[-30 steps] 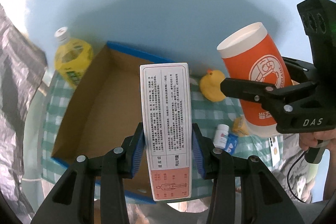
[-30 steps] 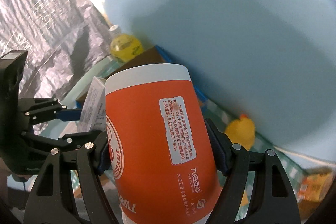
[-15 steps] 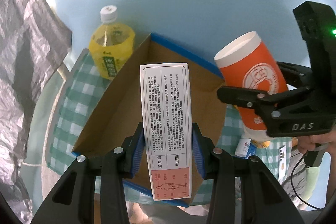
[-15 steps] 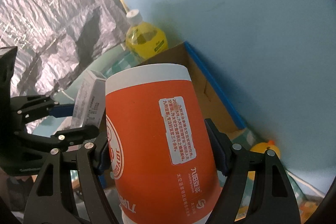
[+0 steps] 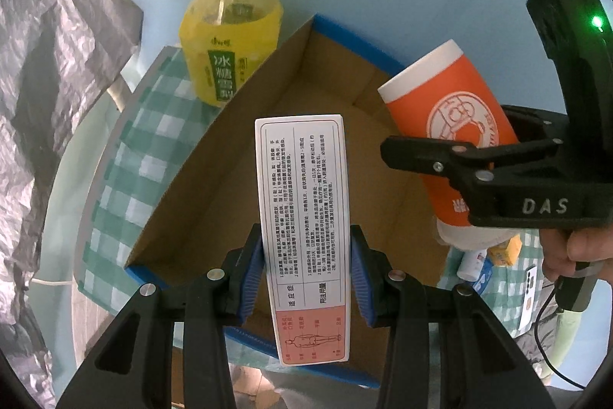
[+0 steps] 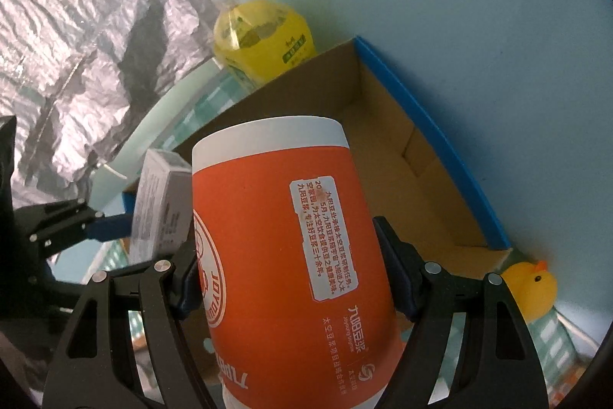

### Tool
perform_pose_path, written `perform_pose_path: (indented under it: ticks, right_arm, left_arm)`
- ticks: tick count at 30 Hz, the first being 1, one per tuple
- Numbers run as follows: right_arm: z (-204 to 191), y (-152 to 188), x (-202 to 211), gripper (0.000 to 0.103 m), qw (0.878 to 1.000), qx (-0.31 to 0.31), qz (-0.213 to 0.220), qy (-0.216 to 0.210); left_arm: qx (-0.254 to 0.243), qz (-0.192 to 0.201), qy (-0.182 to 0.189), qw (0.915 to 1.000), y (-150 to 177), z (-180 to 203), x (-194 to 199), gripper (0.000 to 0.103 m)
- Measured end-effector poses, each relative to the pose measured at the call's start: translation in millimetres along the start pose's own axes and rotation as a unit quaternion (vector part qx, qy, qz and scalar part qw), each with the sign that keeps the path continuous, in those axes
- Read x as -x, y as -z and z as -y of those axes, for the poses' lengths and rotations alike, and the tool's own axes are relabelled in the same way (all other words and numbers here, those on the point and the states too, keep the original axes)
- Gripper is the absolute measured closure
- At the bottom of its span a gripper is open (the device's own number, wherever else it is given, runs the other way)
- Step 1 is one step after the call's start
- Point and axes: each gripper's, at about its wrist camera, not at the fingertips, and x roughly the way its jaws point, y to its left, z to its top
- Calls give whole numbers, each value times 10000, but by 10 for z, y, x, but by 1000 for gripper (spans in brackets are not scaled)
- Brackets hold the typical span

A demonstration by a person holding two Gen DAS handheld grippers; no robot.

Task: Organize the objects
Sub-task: 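Open both tools to drop the cup and medicine box into the cardboard box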

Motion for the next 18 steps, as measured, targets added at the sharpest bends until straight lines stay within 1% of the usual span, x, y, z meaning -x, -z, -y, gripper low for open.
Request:
perform_pose_path:
  ticks: [1,3,5,6,8,9,10,11,14,18]
  right_arm:
    - [-4,-15,-22,25,10000,-22,-23,47]
    - [-12,-16,-43,25,9999,-44,-33,155]
    - [-17,-24,-62,25,9999,-42,-89,135]
    - [-23,-25,-67,25,9999,-36,-96,124]
    - [-33,-14,-64,24,9999,-18,-74,134]
    - [-37,-6,-61,22,9999,-27,-47,102]
    - [-33,-2,-61,16,10000,-73,-35,40]
    - [-33,0,-68,14,9999,-139,-42,3]
    - [-47,15,-64,13,9997,-223,-85,-56]
    - [-99,36,24,12,9998,-176,-4,58]
  left_arm:
    - [-15,-2,-44,10000,9,4,-7,60]
    - [-30,-37,-83,10000,18,13,-13,56]
    - [-22,-17,-128,9999,33,15,6,45]
    - [-10,3,-142,9999,37,8,20,43]
    - [24,78,-139,9999,52,-5,73,35]
    - [43,111,-135,9998,58,-17,95,32]
    - [64,141,-143,9998,63,-27,118,31]
    - [80,171,-156,9997,71,-37,143,31]
    - [123,144,-178,9997,94,-65,184,31]
    - [163,241,-142,9995,147,-66,300,31]
